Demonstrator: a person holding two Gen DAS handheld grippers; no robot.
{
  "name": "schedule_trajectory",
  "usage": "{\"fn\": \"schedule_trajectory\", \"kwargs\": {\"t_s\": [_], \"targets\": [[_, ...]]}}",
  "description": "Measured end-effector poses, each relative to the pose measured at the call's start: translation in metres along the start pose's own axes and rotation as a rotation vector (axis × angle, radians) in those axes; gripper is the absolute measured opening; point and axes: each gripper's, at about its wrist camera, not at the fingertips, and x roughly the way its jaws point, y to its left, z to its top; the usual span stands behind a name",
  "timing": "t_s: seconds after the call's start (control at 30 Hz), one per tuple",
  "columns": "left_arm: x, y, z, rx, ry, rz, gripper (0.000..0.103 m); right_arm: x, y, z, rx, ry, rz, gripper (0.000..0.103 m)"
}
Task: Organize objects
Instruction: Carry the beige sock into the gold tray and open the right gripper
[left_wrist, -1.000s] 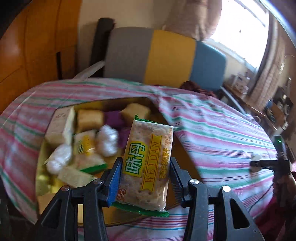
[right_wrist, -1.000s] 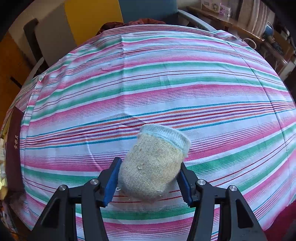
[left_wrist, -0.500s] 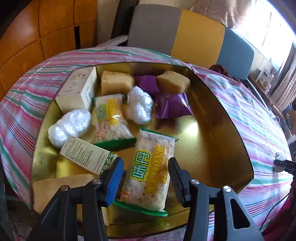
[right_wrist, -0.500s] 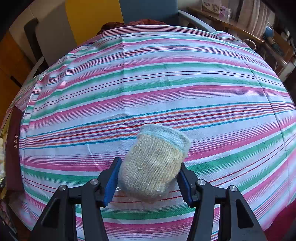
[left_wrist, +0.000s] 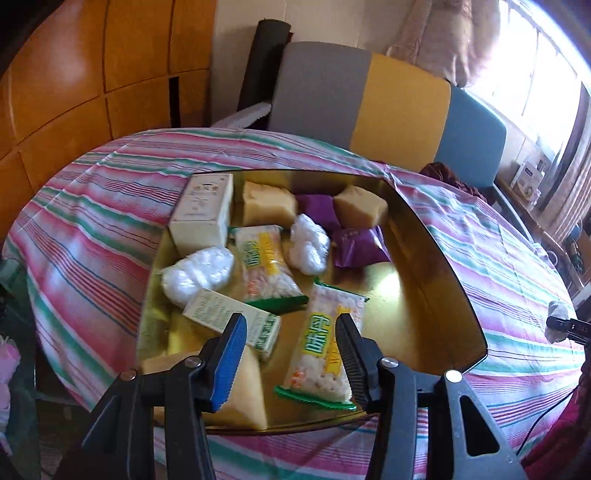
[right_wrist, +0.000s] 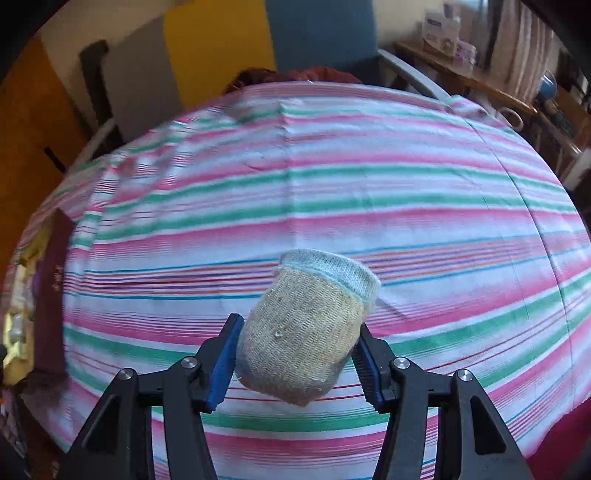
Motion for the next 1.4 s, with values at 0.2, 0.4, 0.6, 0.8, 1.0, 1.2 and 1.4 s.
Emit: {"fn": "schedule_trajectory", "kwargs": {"t_s": [0.2,0.4,0.6,0.8,1.0,1.2,1.4], "targets": [[-0.010,0.011,-0.002,-0.027,-0.015,-0.001,0.051,-0.018,0.117,-0.002,-0.184,-0.058,0.212,0.058],[-0.017,0.022,-0.004,-0.051,-0.030,-0.001,0.051,-0.032,0.240,-0.017,-0.390,-0.070,0.423,0.058],[-0.019,0.032,-0.006,-0.077,-0.031,0.003,0.051,-0.003,0.318,-0.038,-0.525,0.004,0.482,0.058],[-0.014,0.039,-0.008,-0.093,-0.016,0.005,0.051,0.044,0.348,-0.057,-0.599,0.118,0.424,0.060],[-0.010,0.038,-0.010,-0.092,-0.005,0.006,0.051,0.057,0.347,-0.064,-0.597,0.137,0.428,0.078],[-0.011,0.031,-0.011,-0.075,-0.005,0.010,0.051,0.056,0.345,-0.066,-0.587,0.118,0.438,0.078],[-0.019,0.021,-0.011,-0.044,-0.025,0.033,0.051,0.043,0.332,-0.065,-0.549,0.083,0.441,0.083]]}}
